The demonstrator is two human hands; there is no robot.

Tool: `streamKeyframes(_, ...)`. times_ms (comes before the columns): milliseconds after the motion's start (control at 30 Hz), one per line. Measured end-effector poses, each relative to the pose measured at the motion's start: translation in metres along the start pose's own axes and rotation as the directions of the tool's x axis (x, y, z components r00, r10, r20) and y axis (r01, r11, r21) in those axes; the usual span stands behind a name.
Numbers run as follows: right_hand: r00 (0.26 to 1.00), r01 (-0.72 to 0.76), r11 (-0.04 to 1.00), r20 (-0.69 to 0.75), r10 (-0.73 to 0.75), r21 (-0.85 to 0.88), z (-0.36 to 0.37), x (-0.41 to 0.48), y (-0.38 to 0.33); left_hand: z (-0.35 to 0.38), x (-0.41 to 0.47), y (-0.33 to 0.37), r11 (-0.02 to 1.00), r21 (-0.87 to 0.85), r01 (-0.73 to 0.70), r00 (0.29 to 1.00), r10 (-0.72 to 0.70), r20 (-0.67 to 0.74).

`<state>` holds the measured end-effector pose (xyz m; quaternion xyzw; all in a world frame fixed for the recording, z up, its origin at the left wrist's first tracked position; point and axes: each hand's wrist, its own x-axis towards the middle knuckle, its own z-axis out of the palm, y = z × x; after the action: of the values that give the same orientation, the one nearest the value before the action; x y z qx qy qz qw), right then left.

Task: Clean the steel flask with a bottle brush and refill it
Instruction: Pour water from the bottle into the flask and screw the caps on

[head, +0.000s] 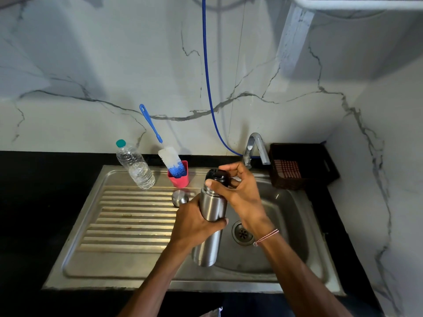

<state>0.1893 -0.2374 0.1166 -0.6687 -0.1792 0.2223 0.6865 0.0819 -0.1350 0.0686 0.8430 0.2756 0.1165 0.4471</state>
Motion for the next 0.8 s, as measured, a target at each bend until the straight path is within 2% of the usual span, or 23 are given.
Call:
streamKeyframes(67,0.999,0.028,0.999,0.046,-0.026,-0.046,-0.001,0.002,0.003,-0.001,0.000,-0.004,0.999,-0.037,-0.011,0.999,0.012,0.031)
streamKeyframes(133,0.978,0.010,1.000,0.207,-0.011,0.006,-0.010,0.009,0.001,-0.004,0.002,-0.008,0.996,-0.083,-0.042,0.993,0.050,0.103)
streamKeyframes(233,0.849,-0.079,0.985,0.528,-0.015,0.156,-0.020,0.015,-0.005,-0.010,0.004,-0.012,0.978,-0.165,-0.127,0.951,0.168,0.261)
streamKeyframes(300,0.785,-0.090,0.983,0.619,-0.028,0.158,-0.015,0.016,-0.008,-0.008,0.002,-0.013,0.962,-0.227,-0.152,0.928,0.218,0.302)
streamKeyframes(400,0.859,-0.076,0.992,0.512,0.016,0.097,-0.006,0.015,-0.008,-0.002,-0.003,-0.013,0.965,-0.239,-0.110,0.953,0.171,0.250)
streamKeyframes(467,0.921,-0.079,0.993,0.387,0.041,0.084,-0.002,0.013,-0.004,0.004,-0.006,-0.012,0.987,-0.135,-0.087,0.980,0.109,0.165)
streamKeyframes(567,0.995,-0.070,0.997,0.079,0.069,0.019,0.017,0.006,0.004,0.009,-0.007,-0.008,0.996,0.077,-0.045,0.999,0.045,0.005)
streamKeyframes(600,0.997,-0.057,0.997,-0.045,0.055,-0.047,0.023,0.004,0.008,0.011,-0.007,-0.007,0.993,0.118,-0.030,0.999,0.034,-0.025)
streamKeyframes(633,0.994,-0.046,0.995,-0.107,0.036,-0.093,0.027,0.003,0.011,0.011,-0.008,-0.007,0.990,0.137,-0.019,0.999,0.025,-0.037)
streamKeyframes(667,0.996,-0.028,0.995,-0.089,0.019,-0.096,0.027,0.003,0.015,0.010,-0.008,-0.008,0.990,0.142,-0.011,0.999,0.017,-0.038)
streamKeyframes(700,1.000,-0.009,0.999,-0.008,0.009,-0.052,0.024,0.005,0.016,0.007,-0.008,-0.009,0.991,0.134,-0.008,1.000,0.012,-0.029)
streamKeyframes(733,0.994,-0.012,0.999,0.105,0.008,0.031,0.018,0.007,0.016,0.004,-0.007,-0.011,0.994,0.104,-0.012,1.000,0.013,-0.004)
streamKeyframes(800,0.937,-0.085,0.976,0.348,0.010,0.200,0.004,0.013,0.013,-0.004,-0.004,-0.016,0.999,-0.023,-0.041,0.995,0.043,0.095)
